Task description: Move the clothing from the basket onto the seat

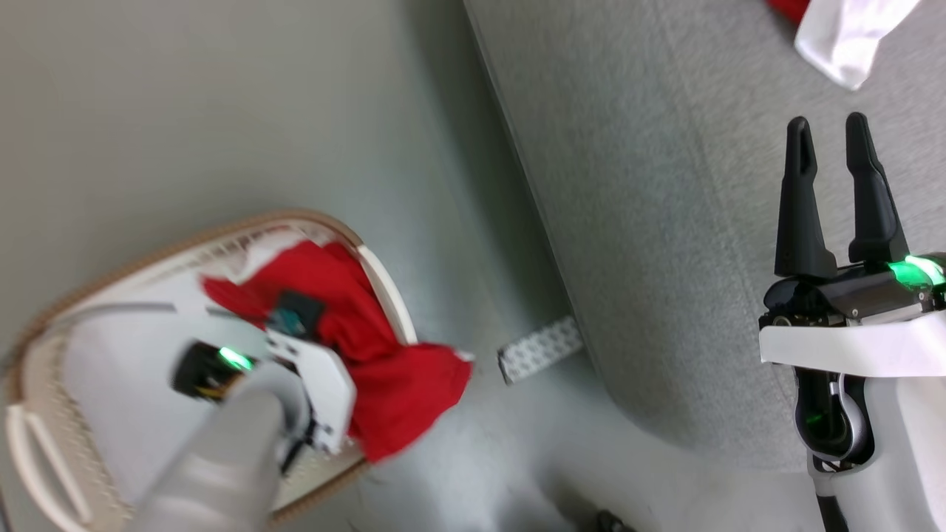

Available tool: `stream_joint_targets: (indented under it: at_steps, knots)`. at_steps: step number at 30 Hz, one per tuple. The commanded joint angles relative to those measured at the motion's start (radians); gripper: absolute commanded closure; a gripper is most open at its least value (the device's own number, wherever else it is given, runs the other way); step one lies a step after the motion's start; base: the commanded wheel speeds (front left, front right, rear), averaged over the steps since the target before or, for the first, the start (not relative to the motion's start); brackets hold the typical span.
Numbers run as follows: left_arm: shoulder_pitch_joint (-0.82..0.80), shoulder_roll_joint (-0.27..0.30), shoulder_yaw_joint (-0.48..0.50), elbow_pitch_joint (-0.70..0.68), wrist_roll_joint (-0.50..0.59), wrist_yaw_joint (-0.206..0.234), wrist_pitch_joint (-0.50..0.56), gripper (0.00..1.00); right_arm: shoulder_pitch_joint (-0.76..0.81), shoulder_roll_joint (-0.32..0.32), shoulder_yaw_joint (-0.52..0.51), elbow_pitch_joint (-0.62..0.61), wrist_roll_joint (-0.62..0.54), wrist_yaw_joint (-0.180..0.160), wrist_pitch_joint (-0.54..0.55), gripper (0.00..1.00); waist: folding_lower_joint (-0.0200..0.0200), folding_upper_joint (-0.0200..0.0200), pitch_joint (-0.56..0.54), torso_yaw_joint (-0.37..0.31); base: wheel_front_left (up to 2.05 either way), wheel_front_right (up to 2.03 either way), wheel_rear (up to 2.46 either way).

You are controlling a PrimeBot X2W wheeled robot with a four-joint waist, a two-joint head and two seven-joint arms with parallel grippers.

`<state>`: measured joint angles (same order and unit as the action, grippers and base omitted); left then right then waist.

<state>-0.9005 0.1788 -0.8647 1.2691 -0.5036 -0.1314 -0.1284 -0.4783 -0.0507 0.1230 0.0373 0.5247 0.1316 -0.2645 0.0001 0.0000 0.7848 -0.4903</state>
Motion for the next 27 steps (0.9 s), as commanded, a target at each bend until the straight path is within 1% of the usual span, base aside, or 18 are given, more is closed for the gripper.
stream_joint_targets:
  at_steps: [1, 5, 6, 8, 9, 10, 11, 12, 15, 18, 19, 23, 27]
  knots:
    - [0.046, -0.025, -0.005, -0.009, -0.021, 0.002, -0.031, 1.0, 0.014, 0.0, -0.015, 0.013, -0.028, -0.002, 0.0, 0.0, -0.0001, 0.0, -0.121, 0.049, 0.0, 0.0, 0.0]
    - [0.108, -0.068, -0.021, -0.042, -0.062, 0.002, -0.083, 1.0, 0.046, 0.0, -0.035, 0.027, -0.076, -0.002, 0.0, 0.0, -0.0001, 0.0, -0.252, 0.101, 0.0, 0.0, 0.0]
    - [0.108, -0.068, -0.021, -0.042, -0.062, 0.002, -0.083, 1.0, 0.046, 0.0, -0.035, 0.027, -0.076, -0.002, 0.0, 0.0, -0.0001, 0.0, -0.252, 0.101, 0.0, 0.0, 0.0]
    - [0.135, -0.081, -0.031, -0.064, -0.079, 0.002, -0.106, 1.0, 0.061, -0.004, -0.041, 0.037, -0.091, -0.002, 0.0, 0.0, -0.0001, 0.0, -0.312, 0.13, 0.0, 0.0, 0.0]
    - [0.159, -0.092, -0.035, -0.092, -0.106, 0.002, -0.122, 1.0, 0.079, -0.016, -0.042, 0.047, -0.102, -0.002, 0.001, 0.0, -0.0001, 0.0, -0.371, 0.16, 0.0, 0.0, 0.0]
    - [0.159, -0.092, -0.035, -0.092, -0.106, 0.002, -0.122, 1.0, 0.079, -0.016, -0.042, 0.047, -0.102, -0.002, 0.001, 0.0, -0.0001, 0.0, -0.371, 0.16, 0.0, 0.0, 0.0]
    - [0.166, -0.093, -0.034, -0.106, -0.117, 0.002, -0.127, 1.0, 0.086, -0.021, -0.039, 0.051, -0.103, -0.002, 0.0, 0.0, -0.0001, 0.0, -0.396, 0.173, 0.0, 0.0, 0.0]
    - [0.176, -0.09, -0.026, -0.134, -0.129, 0.002, -0.135, 1.0, 0.099, -0.032, -0.034, 0.057, -0.106, -0.002, 0.0, 0.0, -0.0001, 0.0, -0.444, 0.198, 0.0, 0.0, 0.0]
    - [0.187, -0.075, 0.006, -0.214, -0.13, 0.002, -0.137, 1.0, 0.122, -0.046, -0.025, 0.068, -0.11, -0.002, 0.001, 0.0, -0.0001, 0.0, -0.506, 0.237, 0.0, 0.0, 0.0]
    - [0.214, -0.052, 0.051, -0.31, -0.1, 0.006, -0.136, 1.0, 0.137, -0.057, -0.016, 0.076, -0.106, -0.002, 0.0, 0.0, -0.0001, 0.0, -0.546, 0.266, 0.0, 0.0, 0.0]
    - [0.214, -0.052, 0.051, -0.31, -0.1, 0.006, -0.136, 1.0, 0.137, -0.057, -0.016, 0.076, -0.106, -0.002, 0.0, 0.0, -0.0001, 0.0, -0.546, 0.266, 0.0, 0.0, 0.0]
    - [0.25, -0.03, 0.125, -0.447, -0.055, 0.017, -0.136, 1.0, 0.173, -0.061, -0.035, 0.079, -0.099, -0.002, 0.0, 0.0, -0.0001, 0.0, -0.601, 0.304, 0.0, 0.0, 0.0]
    - [0.287, -0.015, 0.185, -0.561, -0.018, 0.026, -0.136, 1.0, 0.205, -0.064, -0.032, 0.09, -0.094, -0.002, 0.0, 0.0, -0.0001, 0.0, -0.649, 0.338, 0.0, 0.0, 0.0]
